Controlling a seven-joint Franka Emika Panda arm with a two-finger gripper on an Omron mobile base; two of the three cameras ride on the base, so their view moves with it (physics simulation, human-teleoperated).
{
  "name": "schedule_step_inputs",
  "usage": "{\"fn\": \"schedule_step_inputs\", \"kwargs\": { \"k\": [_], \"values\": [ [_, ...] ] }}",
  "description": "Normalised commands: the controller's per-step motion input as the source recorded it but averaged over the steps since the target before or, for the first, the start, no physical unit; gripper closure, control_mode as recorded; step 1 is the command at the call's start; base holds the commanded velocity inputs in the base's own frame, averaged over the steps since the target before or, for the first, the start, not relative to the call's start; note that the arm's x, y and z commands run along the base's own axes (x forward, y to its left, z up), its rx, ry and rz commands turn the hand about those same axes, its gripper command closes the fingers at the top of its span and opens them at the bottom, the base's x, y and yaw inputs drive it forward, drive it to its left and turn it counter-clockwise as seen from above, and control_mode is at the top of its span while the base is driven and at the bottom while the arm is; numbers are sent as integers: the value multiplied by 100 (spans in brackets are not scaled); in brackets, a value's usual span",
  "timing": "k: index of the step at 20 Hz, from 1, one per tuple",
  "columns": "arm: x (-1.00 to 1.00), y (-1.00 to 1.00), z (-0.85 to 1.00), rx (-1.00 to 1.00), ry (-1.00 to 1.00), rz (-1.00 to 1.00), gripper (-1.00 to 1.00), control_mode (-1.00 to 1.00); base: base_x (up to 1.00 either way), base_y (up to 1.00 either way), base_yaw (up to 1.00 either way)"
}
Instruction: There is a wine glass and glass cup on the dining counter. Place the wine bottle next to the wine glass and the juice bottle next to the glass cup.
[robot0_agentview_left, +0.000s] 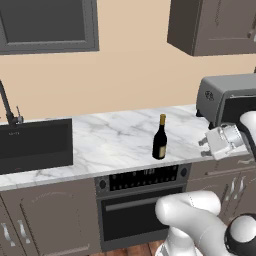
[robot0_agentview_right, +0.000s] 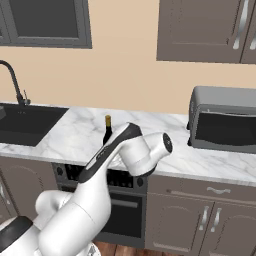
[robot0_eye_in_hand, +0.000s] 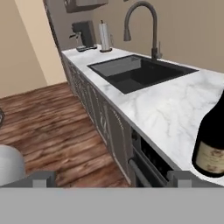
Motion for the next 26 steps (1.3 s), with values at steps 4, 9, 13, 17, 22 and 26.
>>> {"fn": "schedule_step_inputs", "kwargs": {
  "k": [4,9,13,17,22,26],
  "values": [
    [42,-21,-6,0,-7,0,-100,-100,0,0,0],
    [62,-13,-3,8,5,0,-100,-100,0,0,0],
    [41,-2,-1,16,0,0,-100,-100,0,0,0],
    [43,1,-3,17,0,1,-100,-100,0,0,0],
    [40,-1,-5,12,0,4,-100,-100,0,0,0],
    [49,0,-15,0,-1,0,-100,-100,0,0,0]
  ]
}}
